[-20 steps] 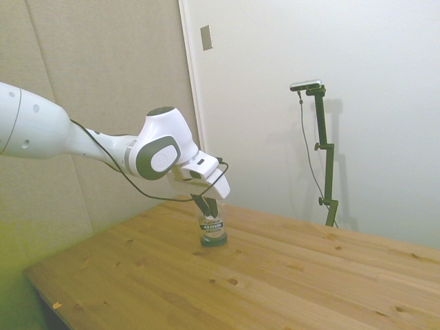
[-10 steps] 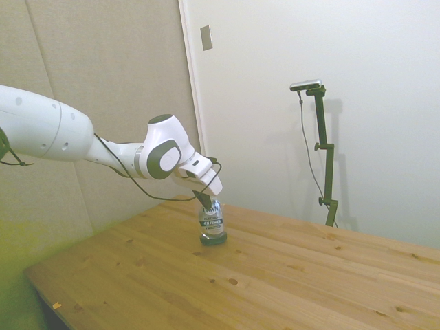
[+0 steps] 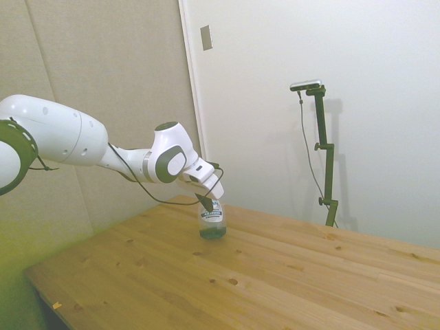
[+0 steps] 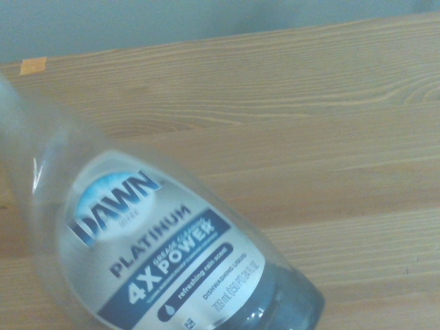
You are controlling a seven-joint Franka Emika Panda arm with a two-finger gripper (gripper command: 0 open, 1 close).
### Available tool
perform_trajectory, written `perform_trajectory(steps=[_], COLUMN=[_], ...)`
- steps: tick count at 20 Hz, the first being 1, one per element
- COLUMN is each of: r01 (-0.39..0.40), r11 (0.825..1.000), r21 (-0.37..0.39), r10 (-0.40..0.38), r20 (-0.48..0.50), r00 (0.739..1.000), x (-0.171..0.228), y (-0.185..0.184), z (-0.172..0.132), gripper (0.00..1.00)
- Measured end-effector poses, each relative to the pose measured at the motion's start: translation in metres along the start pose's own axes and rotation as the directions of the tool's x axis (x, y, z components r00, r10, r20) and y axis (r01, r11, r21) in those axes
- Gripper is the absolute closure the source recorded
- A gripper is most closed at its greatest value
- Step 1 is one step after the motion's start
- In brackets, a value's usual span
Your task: Knock down the dish soap
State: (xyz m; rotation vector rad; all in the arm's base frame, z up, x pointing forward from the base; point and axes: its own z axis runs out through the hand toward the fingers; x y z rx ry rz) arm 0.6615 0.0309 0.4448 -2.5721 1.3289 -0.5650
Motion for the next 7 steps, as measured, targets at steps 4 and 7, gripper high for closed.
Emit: perform_trajectory(steps=[4,7], r01=[-0.01,-0.016], r11=[1.0,1.0], r21=[-0.003,-0.005], r10=[0.01,0.016], r20=[0.002,0.0], r00=[1.0,1.0], x=[-0.002,-0.004], y=[-0.005,-0.01], z=[0.008,0.013], gripper=[1.0,1.0])
